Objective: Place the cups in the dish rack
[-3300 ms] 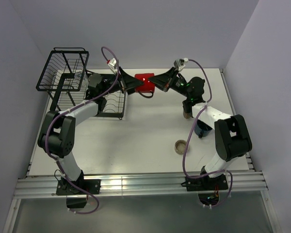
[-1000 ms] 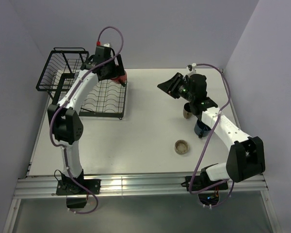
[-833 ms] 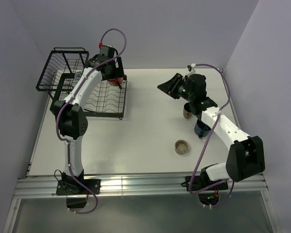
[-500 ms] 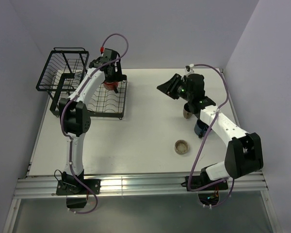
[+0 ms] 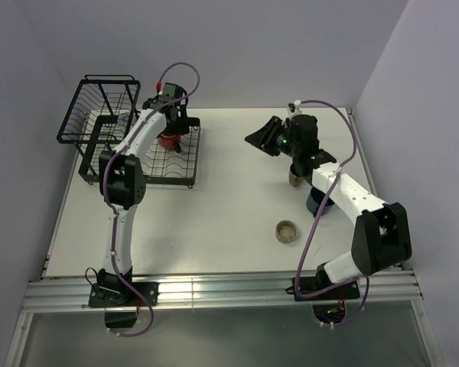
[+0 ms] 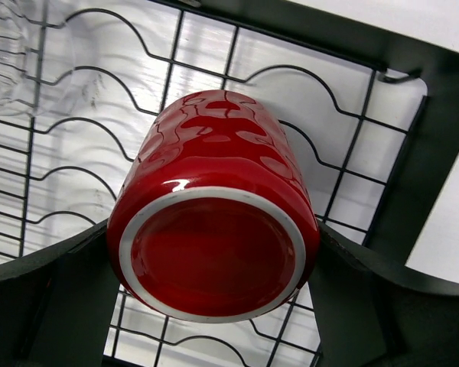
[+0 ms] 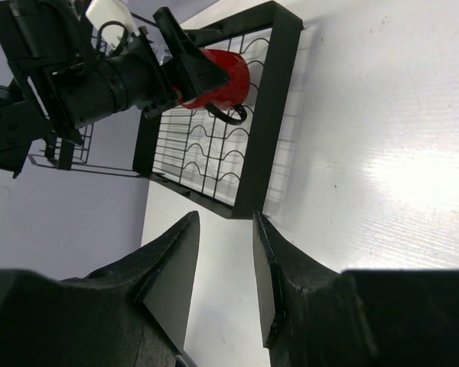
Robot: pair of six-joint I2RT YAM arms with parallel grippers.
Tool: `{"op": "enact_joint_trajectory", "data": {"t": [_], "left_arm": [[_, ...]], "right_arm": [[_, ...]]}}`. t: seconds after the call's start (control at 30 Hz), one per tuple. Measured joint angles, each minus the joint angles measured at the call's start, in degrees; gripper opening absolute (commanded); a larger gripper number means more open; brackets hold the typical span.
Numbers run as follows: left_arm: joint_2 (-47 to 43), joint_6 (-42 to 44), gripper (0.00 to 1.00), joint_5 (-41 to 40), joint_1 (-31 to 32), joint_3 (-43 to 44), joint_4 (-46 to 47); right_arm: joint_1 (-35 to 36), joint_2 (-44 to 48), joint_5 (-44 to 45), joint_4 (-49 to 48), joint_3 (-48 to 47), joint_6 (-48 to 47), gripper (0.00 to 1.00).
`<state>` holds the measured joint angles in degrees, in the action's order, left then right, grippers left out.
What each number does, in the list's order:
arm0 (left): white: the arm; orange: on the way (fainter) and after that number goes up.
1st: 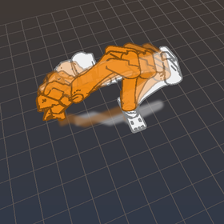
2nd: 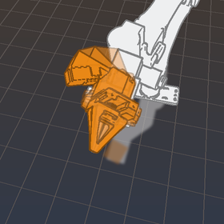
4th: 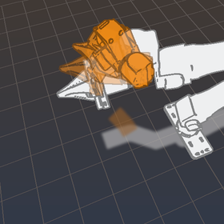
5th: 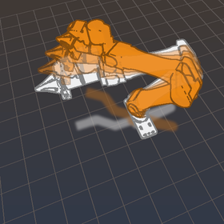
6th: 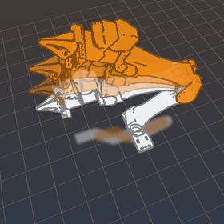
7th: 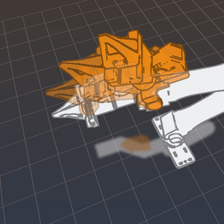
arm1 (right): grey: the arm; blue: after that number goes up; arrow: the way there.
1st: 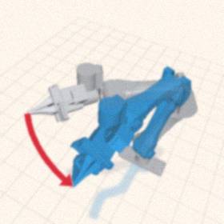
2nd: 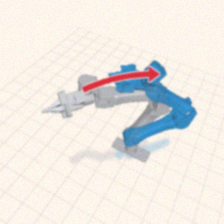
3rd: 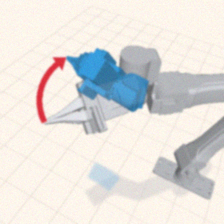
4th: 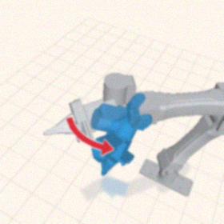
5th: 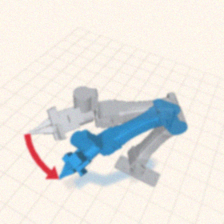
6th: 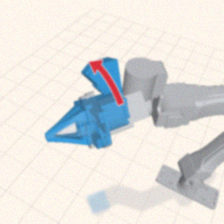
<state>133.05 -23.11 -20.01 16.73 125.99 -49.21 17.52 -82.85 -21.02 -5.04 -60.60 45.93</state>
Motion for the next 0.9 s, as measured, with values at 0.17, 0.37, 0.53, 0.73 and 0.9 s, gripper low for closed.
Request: {"op": "enact_joint_trajectory", "data": {"t": [0.17, 0.37, 0.53, 0.73, 0.9], "left_arm": [[0.13, 0.00, 0.02, -0.07, -0.94, 0.37, 0.02], [0.85, 0.00, 0.09, -0.66, -1.92, 0.76, 0.24], [1.09, 0.00, 0.21, -0.94, -2.23, 0.76, 0.28], [1.20, -0.02, 0.62, -1.49, -2.25, 0.76, 0.66], [1.38, -0.02, 0.78, -2.43, -2.25, 0.76, 1.75]], "right_arm": [[0.22, -0.98, 0.04, 0.28, -0.26, -0.39, 0.41], [0.57, -1.57, 0.09, 0.37, -0.46, -0.46, 0.41], [0.83, -1.88, 0.44, 0.42, -0.79, -0.61, 0.41], [1.20, -1.90, 0.59, 0.42, -1.11, -0.87, 0.41], [1.36, -1.92, 0.70, 0.42, -1.11, -0.90, 0.41]]}}
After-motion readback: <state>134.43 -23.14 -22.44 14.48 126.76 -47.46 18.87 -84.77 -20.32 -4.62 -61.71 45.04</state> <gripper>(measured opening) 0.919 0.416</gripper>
